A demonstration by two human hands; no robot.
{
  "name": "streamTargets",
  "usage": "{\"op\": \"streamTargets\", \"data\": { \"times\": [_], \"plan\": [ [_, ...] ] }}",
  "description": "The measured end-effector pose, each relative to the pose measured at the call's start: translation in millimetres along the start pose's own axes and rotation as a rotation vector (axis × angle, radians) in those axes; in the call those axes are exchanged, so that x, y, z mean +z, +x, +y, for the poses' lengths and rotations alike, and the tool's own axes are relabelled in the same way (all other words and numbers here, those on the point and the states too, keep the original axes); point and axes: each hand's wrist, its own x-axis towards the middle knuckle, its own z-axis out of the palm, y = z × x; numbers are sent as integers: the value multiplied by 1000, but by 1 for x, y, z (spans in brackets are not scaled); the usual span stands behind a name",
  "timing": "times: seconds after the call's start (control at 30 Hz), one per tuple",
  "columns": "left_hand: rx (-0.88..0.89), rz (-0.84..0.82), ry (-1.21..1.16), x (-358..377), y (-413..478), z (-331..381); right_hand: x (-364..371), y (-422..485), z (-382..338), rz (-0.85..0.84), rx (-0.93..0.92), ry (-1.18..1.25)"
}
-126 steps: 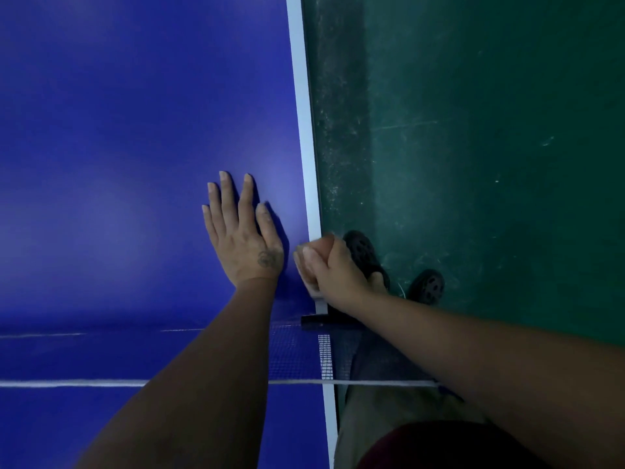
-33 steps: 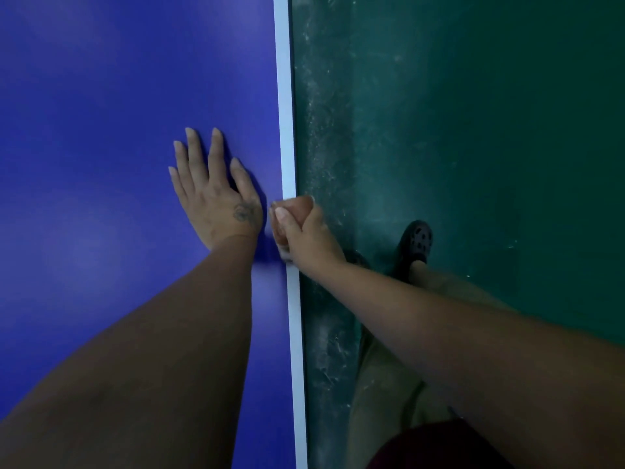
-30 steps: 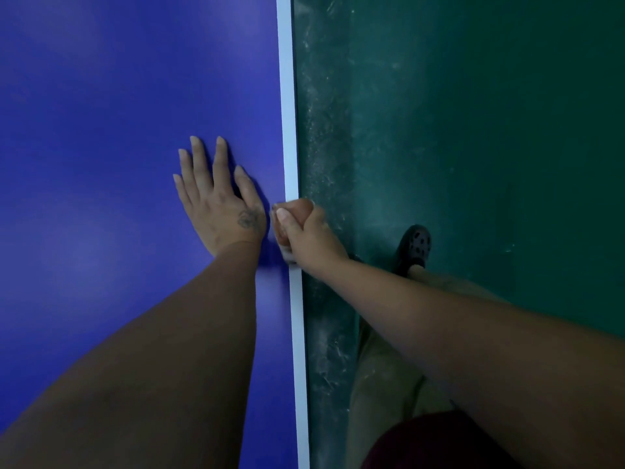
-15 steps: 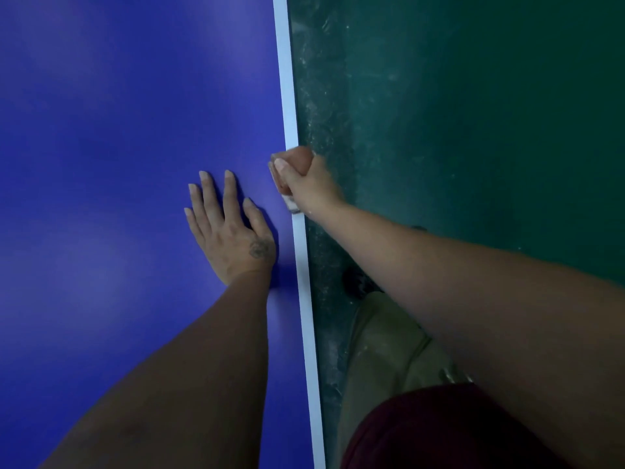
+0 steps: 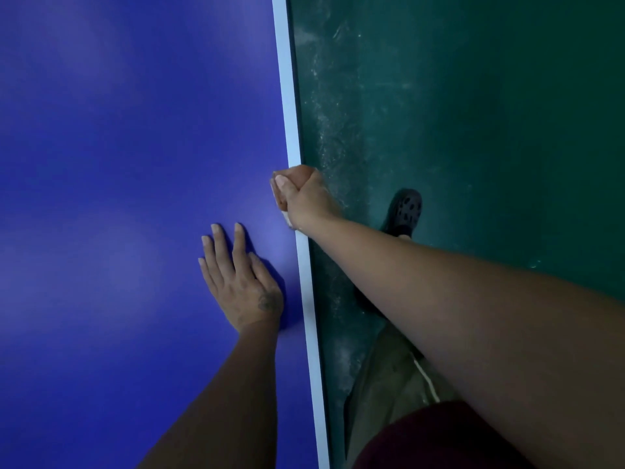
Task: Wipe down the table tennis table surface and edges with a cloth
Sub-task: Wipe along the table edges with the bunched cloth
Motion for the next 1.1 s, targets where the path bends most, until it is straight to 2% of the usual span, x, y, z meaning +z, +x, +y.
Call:
{"op": "streamTargets", "data": {
  "times": [0.17,0.3,0.37,0.53,0.67,0.9,1.1],
  "plan": [
    [-76,-16,-75,-3,24,9,-10,29,-48,20,5,0],
    [-129,-6,-249,5,119,46,-20,53,-70,-40,29,-17],
    [-98,3,-281,15,183,69,-22,64,-76,-45,24,-26],
    [-31,-74,-100,48,314,112,-20,85,-86,-7,-14,-25],
    [-51,-37,37,59,332,121,-22,95,-92,7,-65,-45],
    [-48,-18,40,63,335,120,-31,96,-104,-31,-59,-60],
    [-43,7,-6,68,337,120,-46,130,-149,-43,-42,-46]
  ]
}}
